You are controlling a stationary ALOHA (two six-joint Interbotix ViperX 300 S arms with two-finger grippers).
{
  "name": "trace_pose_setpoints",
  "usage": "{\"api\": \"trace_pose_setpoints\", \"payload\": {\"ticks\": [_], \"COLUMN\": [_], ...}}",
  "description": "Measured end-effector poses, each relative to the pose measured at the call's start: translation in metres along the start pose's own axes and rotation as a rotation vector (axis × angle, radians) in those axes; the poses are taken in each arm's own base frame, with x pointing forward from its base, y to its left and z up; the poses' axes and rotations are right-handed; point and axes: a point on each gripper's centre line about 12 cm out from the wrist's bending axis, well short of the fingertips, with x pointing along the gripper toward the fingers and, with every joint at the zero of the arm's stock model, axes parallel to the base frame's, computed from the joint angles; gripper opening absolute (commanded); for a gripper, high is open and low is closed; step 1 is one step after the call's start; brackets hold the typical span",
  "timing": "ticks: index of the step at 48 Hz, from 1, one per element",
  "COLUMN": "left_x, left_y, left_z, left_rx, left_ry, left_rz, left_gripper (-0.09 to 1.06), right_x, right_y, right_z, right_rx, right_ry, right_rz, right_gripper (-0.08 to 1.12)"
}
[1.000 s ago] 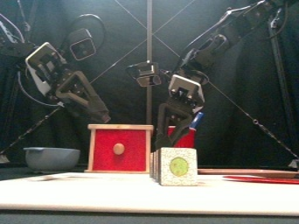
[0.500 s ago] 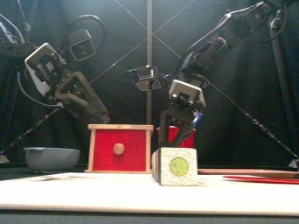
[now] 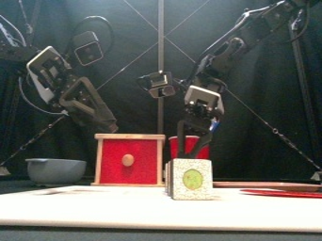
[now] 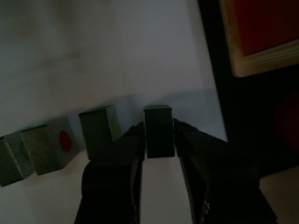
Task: Place sushi on board then cut the sushi with the knife then place the pieces on the plate
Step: Place the 4 sushi pieces on the plate
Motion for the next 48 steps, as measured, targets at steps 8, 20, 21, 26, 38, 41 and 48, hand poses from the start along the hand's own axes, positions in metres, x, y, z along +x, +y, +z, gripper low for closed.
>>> {"api": "trace_pose_setpoints", "payload": {"ticks": [8, 20, 21, 26, 38, 41, 48], "left_x": [0.0, 0.0, 0.0, 0.0, 0.0, 0.0, 0.0], "left_y": [0.0, 0.0, 0.0, 0.001, 0.001, 0.001, 0.001], "left_z": [0.0, 0.0, 0.0, 0.0, 0.0, 0.0, 0.0], "left_rx": [0.0, -0.001, -0.001, -0.003, -0.003, -0.003, -0.005], "left_ry": [0.002, 0.002, 0.0, 0.001, 0.001, 0.001, 0.001], "left_rz": [0.001, 0.001, 0.002, 0.003, 0.003, 0.003, 0.005], "left_gripper": [0.7, 0.7, 0.7, 0.7, 0.7, 0.7, 0.7], "right_x": [-0.029, -0.065, -0.069, -0.082, -0.099, -0.1, -0.095], "right_y": [-0.004, -0.012, -0.014, -0.022, -0.058, -0.066, -0.085], "right_z": [0.005, -0.009, -0.012, -0.022, -0.041, -0.045, -0.056], "right_rx": [0.017, 0.063, 0.065, 0.096, 0.195, 0.214, 0.257], "right_ry": [-0.022, -0.011, -0.009, -0.002, -0.005, -0.003, 0.023], "right_rz": [-0.008, -0.012, -0.01, -0.013, -0.056, -0.068, -0.105], "right_gripper": [0.58, 0.58, 0.58, 0.58, 0.58, 0.58, 0.59]}}
